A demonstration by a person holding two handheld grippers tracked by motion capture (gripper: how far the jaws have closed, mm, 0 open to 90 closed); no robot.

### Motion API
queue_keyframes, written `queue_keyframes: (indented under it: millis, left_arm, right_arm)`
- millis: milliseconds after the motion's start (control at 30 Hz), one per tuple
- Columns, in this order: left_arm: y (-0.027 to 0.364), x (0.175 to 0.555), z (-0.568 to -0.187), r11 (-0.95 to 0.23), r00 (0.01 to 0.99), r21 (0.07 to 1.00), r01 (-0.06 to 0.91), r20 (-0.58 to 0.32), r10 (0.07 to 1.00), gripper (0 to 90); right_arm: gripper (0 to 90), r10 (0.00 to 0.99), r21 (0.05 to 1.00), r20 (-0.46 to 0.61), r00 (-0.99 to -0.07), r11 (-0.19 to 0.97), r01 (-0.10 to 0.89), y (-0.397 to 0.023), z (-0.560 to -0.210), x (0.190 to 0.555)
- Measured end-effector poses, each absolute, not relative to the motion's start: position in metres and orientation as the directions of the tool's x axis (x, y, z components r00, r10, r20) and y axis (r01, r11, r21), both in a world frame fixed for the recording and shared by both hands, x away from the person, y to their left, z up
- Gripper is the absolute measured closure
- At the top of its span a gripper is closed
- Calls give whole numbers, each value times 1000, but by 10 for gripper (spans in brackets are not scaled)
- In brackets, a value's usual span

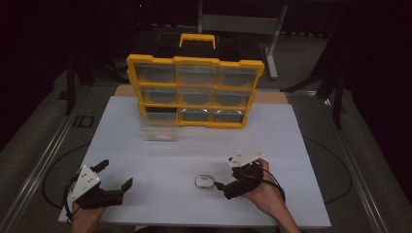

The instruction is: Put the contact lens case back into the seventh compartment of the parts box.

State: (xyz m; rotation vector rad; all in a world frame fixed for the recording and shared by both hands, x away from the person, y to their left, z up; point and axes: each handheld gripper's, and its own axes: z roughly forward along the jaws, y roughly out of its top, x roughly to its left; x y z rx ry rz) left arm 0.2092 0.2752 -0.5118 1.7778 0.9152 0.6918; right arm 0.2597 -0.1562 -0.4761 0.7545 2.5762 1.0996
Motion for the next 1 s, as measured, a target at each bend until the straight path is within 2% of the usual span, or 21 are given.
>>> queue_keyframes:
  millis: [1000]
  left_arm:
    - [275, 209, -512, -240, 557, 932, 273, 50, 829, 5]
  right_arm:
    - [74, 436, 667, -17, -900, 675, 315, -116, -487, 280]
